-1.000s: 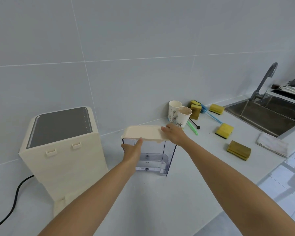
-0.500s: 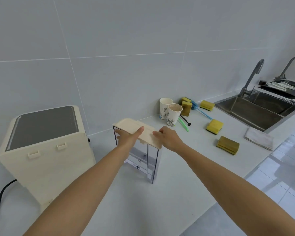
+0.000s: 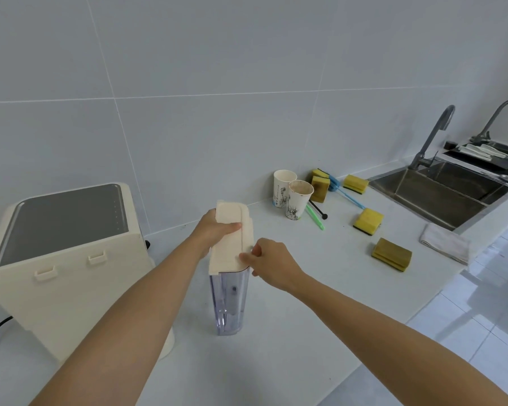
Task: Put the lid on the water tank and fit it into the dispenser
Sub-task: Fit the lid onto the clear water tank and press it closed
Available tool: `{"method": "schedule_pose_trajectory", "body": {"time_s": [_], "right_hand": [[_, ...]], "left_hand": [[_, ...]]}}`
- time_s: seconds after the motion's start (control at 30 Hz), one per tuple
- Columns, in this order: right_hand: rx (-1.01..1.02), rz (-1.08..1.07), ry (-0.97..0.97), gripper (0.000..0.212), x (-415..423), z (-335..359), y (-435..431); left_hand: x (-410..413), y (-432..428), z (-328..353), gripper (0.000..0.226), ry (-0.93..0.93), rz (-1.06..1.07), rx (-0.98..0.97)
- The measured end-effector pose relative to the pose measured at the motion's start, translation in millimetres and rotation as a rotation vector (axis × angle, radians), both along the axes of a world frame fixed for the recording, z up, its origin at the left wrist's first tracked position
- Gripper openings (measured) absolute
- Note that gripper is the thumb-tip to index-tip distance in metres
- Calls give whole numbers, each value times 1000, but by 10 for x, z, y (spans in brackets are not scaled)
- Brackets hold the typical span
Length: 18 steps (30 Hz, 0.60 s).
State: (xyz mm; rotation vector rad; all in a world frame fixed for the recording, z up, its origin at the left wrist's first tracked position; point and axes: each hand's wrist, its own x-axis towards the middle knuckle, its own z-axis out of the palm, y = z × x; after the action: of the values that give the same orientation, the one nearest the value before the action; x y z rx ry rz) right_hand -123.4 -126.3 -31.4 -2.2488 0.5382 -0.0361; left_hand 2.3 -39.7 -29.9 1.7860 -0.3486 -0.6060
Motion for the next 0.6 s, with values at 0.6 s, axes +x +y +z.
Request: {"method": "schedule_pose_trajectory", "body": {"time_s": [0.6], "right_hand": [[-241,317,40,50,1070,143,-356]], "left_hand": [[-535,132,-92,116,-358,8,577]]}}
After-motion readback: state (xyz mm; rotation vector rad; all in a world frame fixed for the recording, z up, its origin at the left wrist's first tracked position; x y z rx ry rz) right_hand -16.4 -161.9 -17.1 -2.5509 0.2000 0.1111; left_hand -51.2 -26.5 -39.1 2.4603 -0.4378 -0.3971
